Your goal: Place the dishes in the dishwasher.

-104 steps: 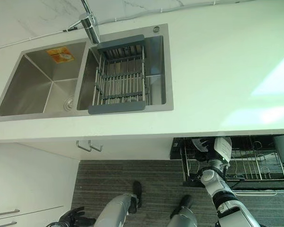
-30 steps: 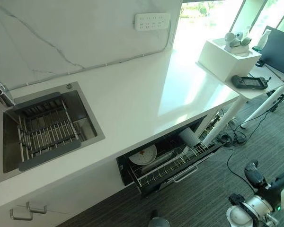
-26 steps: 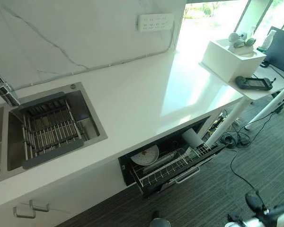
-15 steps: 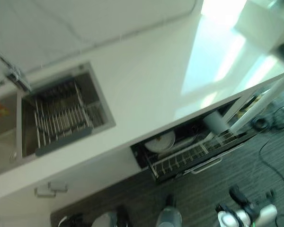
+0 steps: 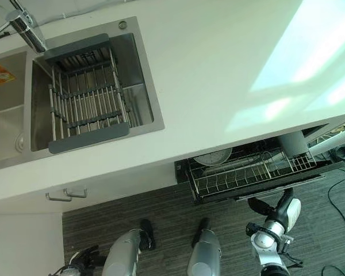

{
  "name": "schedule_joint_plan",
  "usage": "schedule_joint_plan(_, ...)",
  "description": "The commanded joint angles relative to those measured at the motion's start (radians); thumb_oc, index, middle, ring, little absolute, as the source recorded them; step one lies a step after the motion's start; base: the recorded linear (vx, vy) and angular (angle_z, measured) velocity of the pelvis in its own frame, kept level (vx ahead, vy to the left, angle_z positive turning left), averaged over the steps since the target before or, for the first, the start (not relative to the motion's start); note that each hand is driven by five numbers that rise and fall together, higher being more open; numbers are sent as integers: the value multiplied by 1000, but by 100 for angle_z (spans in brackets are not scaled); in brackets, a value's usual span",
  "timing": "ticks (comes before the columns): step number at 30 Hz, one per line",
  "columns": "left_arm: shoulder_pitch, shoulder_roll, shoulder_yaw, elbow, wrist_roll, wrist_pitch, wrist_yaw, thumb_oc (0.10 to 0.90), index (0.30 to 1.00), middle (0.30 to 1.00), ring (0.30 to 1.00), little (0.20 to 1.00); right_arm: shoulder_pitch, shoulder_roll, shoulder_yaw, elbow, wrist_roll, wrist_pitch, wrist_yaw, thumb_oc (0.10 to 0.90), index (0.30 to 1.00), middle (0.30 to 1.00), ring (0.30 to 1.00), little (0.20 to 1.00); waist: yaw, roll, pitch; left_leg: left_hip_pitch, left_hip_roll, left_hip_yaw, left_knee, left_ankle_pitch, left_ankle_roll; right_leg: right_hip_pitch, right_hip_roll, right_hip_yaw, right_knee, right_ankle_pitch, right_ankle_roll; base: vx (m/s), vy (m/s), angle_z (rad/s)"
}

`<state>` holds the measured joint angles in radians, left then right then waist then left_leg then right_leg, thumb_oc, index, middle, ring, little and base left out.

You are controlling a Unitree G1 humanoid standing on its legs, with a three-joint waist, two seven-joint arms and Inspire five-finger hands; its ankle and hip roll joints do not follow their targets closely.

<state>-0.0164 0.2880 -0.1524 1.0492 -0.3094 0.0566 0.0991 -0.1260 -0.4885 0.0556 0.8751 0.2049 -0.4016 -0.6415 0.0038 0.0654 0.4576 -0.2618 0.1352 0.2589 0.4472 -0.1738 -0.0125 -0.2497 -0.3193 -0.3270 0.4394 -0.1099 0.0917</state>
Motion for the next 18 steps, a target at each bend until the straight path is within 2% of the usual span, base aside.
schedule_joint_plan(1, 48, 22, -7, 1, 6, -8, -1, 800, 900, 900, 900, 900, -134, -93, 41, -101, -106, -76, 46, 800, 900, 900, 900, 900, 53, 5, -59, 52, -21, -74, -121, 9, -13, 19, 26, 0, 202, -238, -42, 12, 2, 14)
schedule_joint_plan(8, 42, 42, -8, 17, 42, -21, -25, 800, 900, 900, 900, 900, -236, -148, 56, -119, -79, -61, 76, 800, 900, 900, 900, 900, 107, 11, -39, 19, -35, -109, -130, 34, -14, 3, 9, -20, 221, -236, -35, 30, 5, 20)
schedule_joint_plan(16, 40, 64, -18, 22, 59, -34, -36, 800, 900, 900, 900, 900, -399, -233, 75, -87, -72, -57, 144, 800, 900, 900, 900, 900, 167, 31, -29, -11, -40, -138, -147, 65, -25, 9, -9, -55, 221, -238, -31, 5, -1, 17)
schedule_joint_plan(18, 46, 69, -17, 32, 60, -33, -52, 800, 900, 900, 900, 900, -467, -259, 95, -87, -61, -84, 156, 800, 900, 900, 900, 900, 186, 39, -31, -19, -38, -147, -147, 71, -31, 21, -8, -70, 212, -239, -32, 24, 9, 9)
